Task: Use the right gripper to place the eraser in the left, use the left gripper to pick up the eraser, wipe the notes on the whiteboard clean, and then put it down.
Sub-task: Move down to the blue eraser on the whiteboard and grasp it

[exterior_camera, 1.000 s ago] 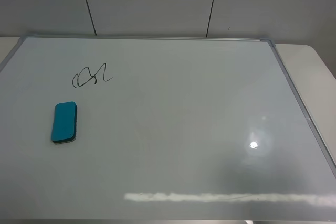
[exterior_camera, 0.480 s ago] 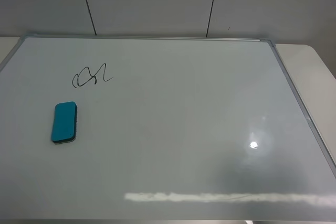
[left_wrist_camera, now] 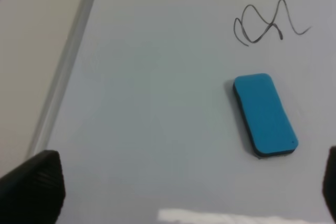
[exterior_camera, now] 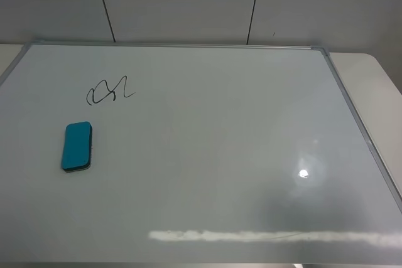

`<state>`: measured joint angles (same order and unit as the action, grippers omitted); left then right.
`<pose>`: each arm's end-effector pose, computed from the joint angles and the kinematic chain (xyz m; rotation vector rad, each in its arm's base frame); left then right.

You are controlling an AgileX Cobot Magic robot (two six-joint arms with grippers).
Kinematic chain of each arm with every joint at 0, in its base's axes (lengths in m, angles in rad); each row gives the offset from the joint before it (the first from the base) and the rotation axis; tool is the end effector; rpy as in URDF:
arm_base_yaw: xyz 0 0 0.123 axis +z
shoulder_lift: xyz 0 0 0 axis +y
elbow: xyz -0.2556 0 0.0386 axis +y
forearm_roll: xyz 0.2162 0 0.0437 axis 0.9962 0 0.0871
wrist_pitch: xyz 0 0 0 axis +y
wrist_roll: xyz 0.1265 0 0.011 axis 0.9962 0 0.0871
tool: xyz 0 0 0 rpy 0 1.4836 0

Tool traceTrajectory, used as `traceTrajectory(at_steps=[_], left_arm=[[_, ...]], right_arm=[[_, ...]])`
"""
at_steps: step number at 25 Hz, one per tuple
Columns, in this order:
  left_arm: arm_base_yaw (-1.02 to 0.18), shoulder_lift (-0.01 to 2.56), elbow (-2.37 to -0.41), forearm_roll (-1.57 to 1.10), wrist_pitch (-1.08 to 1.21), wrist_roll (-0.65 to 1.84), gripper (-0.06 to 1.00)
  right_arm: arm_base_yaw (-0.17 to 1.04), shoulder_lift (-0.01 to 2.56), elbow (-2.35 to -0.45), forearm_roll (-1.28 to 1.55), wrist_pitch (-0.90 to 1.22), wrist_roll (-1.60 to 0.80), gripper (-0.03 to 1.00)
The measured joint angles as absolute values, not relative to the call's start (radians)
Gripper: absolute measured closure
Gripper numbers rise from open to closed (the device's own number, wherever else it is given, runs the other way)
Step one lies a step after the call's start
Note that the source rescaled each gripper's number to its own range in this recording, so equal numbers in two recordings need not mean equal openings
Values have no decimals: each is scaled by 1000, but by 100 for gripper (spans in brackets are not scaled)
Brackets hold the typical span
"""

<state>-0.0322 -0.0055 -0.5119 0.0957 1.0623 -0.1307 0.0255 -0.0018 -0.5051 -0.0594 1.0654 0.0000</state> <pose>0.0244 0.0098 0.2494 -0.1052 2.0221 0.0112 0.0253 -0.0060 0.2468 -0.0229 2.0410 -0.0551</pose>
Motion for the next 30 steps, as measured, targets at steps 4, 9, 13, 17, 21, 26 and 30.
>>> traceTrajectory(at_steps=[4, 9, 13, 17, 21, 26, 30], left_arm=[[-32, -6, -512, 97, 1062, -131, -6], [-32, -6, -512, 103, 1062, -131, -6], [-32, -6, -512, 102, 1062, -131, -6], [-32, 11, -516, 104, 1067, -108, -6], [-32, 145, -577, 127, 1105, -106, -6], [-32, 440, -664, 153, 1160, -142, -6], [-32, 718, -720, 156, 1159, -194, -6]], right_arm=[[26, -2, -505, -59, 1065, 0, -2], [26, -2, -505, -59, 1065, 0, -2], [26, -2, -505, -59, 1065, 0, -2], [26, -2, -505, -59, 1065, 0, -2], [26, -2, -505, -59, 1065, 0, -2], [26, -2, -505, -59, 1065, 0, -2], [26, -2, -505, -59, 1065, 0, -2]])
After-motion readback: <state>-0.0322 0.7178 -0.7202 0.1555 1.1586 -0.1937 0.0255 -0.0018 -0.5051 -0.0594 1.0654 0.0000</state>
